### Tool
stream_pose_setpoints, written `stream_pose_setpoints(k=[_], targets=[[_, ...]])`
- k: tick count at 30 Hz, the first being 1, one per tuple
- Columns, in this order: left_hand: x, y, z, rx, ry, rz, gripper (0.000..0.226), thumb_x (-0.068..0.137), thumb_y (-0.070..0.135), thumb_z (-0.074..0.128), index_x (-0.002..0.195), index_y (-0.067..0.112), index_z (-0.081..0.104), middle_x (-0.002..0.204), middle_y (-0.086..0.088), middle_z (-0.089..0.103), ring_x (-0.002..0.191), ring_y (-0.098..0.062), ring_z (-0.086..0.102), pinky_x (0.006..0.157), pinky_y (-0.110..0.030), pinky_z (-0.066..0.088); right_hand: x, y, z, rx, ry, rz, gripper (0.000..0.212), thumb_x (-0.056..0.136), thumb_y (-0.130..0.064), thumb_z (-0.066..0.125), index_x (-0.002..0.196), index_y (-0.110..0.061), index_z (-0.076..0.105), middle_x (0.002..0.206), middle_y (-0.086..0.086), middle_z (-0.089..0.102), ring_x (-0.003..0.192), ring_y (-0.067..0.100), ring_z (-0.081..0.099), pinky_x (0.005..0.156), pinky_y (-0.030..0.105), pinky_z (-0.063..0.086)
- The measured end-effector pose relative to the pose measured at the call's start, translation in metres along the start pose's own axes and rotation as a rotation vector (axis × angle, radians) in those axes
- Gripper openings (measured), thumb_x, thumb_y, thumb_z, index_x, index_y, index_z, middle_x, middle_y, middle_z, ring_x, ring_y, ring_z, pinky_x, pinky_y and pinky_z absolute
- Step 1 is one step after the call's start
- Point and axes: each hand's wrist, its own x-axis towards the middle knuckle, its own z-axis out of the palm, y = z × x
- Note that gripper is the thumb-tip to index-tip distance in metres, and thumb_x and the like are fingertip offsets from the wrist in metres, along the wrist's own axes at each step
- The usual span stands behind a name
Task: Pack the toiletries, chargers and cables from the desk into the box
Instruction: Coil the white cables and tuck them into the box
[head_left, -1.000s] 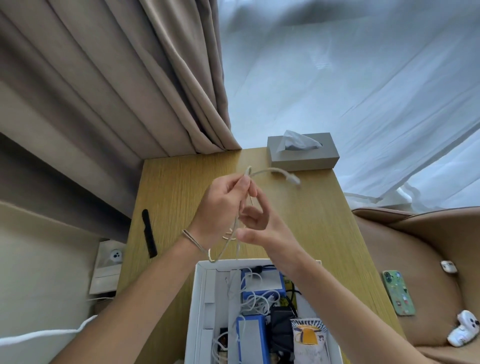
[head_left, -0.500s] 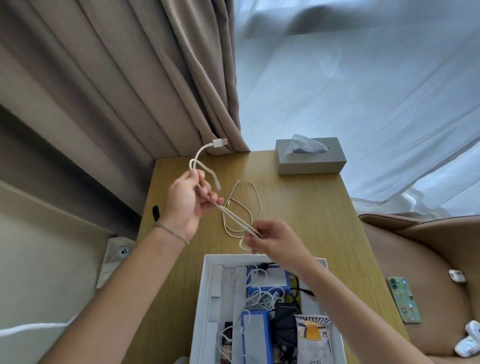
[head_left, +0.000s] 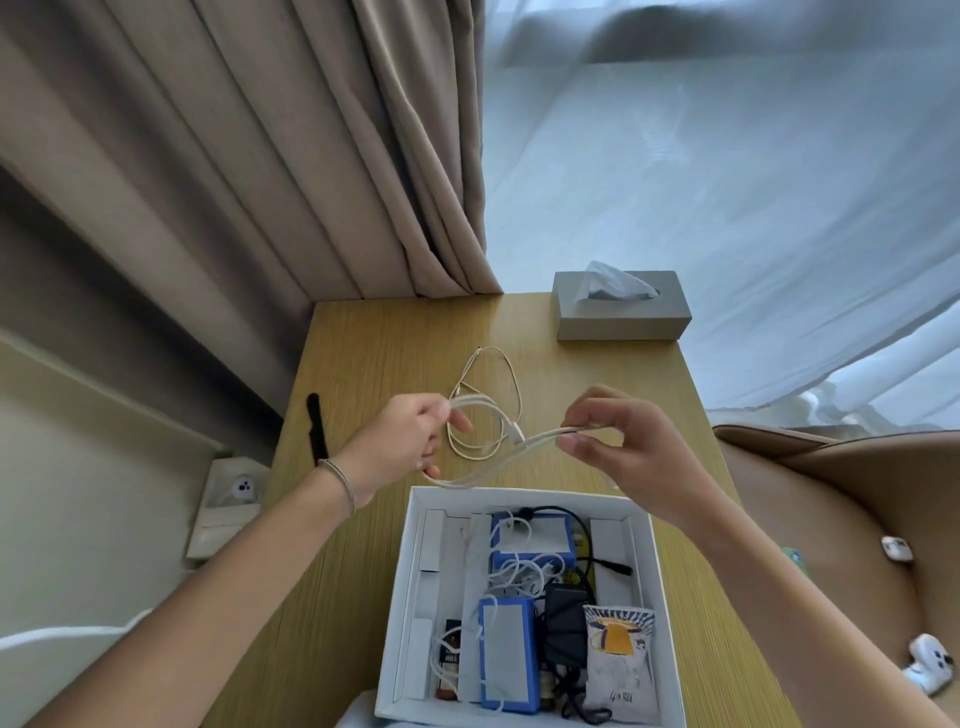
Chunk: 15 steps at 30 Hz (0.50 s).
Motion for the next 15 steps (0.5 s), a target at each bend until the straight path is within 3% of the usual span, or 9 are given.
stream_pose_setpoints(k=[5,7,9,11,13,15], targets=[[-0.013,-0.004,0.021,0.107,-0.313,0.029,0.033,0.107,0.024,0.04,0.101,0.011,0.07,0.058,0.009,0.038,0.054,-0.008,0.039,0.058,-0.025,0.047,-0.008,-0.011,0.011,0.028,-0.049,0.011,0.006,0.094,-0.018,0.067,0.096,-0.02,0.072,0.113,-0.01,0.07,0.11,0.012,0.064,0.097,0.03,0.047],[-0.018,-0.008,0.027,0.106,-0.428,0.028,0.033,0.107,0.025,0.041,0.097,0.014,0.07,0.059,0.008,0.037,0.056,-0.01,0.038,0.06,-0.027,0.045,-0.013,-0.009,0.017,0.057,-0.122,0.047,0.014,0.098,-0.023,0.062,0.106,-0.018,0.071,0.109,-0.005,0.073,0.105,0.015,0.067,0.093,0.038,0.051],[-0.021,-0.015,0.033,0.076,-0.503,0.032,0.033,0.107,0.025,0.041,0.098,0.008,0.068,0.06,0.003,0.038,0.055,-0.011,0.037,0.059,-0.025,0.045,-0.02,-0.006,0.026,0.123,-0.187,0.087,0.018,0.099,-0.027,0.058,0.099,-0.011,0.066,0.095,0.007,0.072,0.086,0.026,0.066,0.078,0.049,0.05],[-0.023,-0.024,0.038,0.021,-0.492,0.047,0.032,0.107,0.022,0.04,0.101,0.001,0.064,0.069,-0.01,0.039,0.056,-0.016,0.037,0.054,-0.021,0.042,-0.027,-0.001,0.034,0.213,-0.228,0.159,0.023,0.101,-0.026,0.056,0.094,-0.004,0.058,0.085,0.015,0.067,0.075,0.032,0.061,0.07,0.05,0.047],[-0.024,-0.036,0.041,-0.036,-0.439,0.052,0.031,0.107,0.019,0.038,0.098,-0.002,0.059,0.076,-0.013,0.041,0.06,-0.022,0.038,0.051,-0.018,0.04,-0.035,0.004,0.042,0.356,-0.281,0.261,0.024,0.103,-0.023,0.052,0.1,0.001,0.051,0.09,0.02,0.073,0.084,0.033,0.069,0.077,0.044,0.052],[-0.026,-0.05,0.046,-0.075,-0.382,0.038,0.03,0.108,0.016,0.037,0.094,-0.004,0.055,0.071,-0.012,0.04,0.058,-0.021,0.039,0.05,-0.017,0.04,-0.041,0.011,0.047,0.45,-0.317,0.341,0.024,0.103,-0.021,0.051,0.109,0.002,0.048,0.093,0.029,0.071,0.088,0.038,0.07,0.082,0.046,0.055]])
